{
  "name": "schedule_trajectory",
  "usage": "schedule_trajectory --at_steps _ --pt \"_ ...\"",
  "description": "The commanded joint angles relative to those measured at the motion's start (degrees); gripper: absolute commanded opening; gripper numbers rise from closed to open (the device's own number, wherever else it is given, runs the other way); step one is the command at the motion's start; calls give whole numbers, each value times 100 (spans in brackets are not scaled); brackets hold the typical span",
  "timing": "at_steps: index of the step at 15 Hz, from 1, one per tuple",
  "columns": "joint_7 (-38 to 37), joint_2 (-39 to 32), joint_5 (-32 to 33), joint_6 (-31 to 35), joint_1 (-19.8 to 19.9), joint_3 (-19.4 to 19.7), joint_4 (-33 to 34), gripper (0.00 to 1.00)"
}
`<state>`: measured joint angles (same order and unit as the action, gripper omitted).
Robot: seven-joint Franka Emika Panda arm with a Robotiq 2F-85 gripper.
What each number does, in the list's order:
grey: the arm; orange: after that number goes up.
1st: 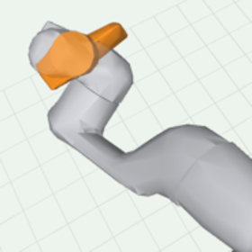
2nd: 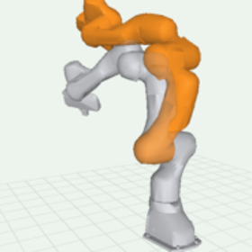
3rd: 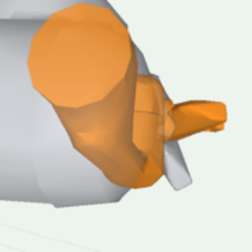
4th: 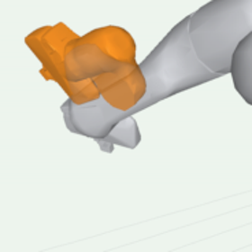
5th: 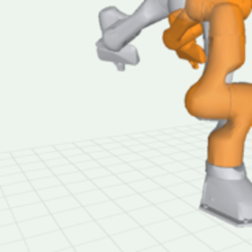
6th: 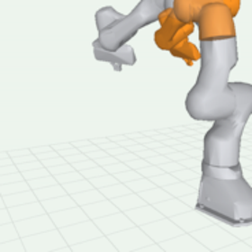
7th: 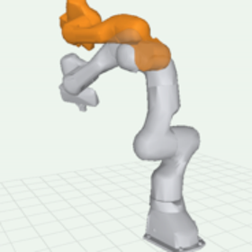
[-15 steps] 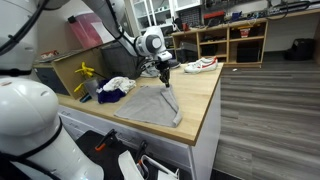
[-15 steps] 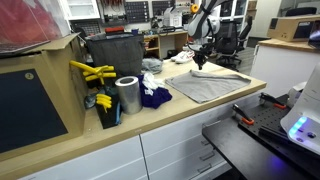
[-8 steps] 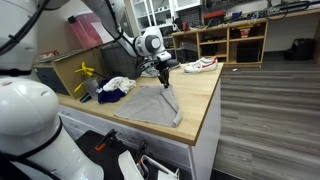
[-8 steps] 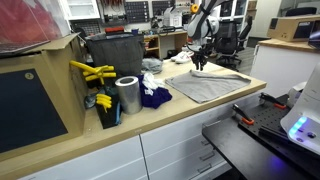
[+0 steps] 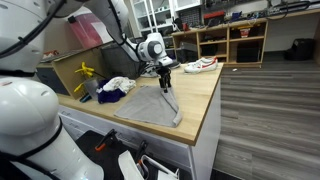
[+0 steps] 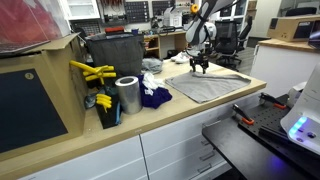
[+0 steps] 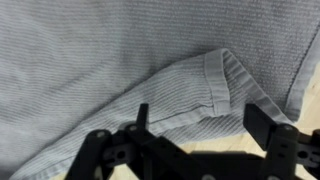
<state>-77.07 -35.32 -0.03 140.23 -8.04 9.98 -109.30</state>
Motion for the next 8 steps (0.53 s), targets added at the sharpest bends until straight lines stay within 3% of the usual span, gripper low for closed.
schedule_trajectory --at_steps 1,2,4,5,6,8 --pt "-174 -190 10 -170 -8 11 264 100" --pt "-171 -217 -10 -187 -1 6 284 100" --pt "-161 -250 -57 -224 19 -11 307 90" --pt "-162 -255 -77 -241 25 -16 315 71" --pt "-165 -248 -89 -253 25 -18 323 69" --pt "-170 -229 -114 -265 24 -22 344 53"
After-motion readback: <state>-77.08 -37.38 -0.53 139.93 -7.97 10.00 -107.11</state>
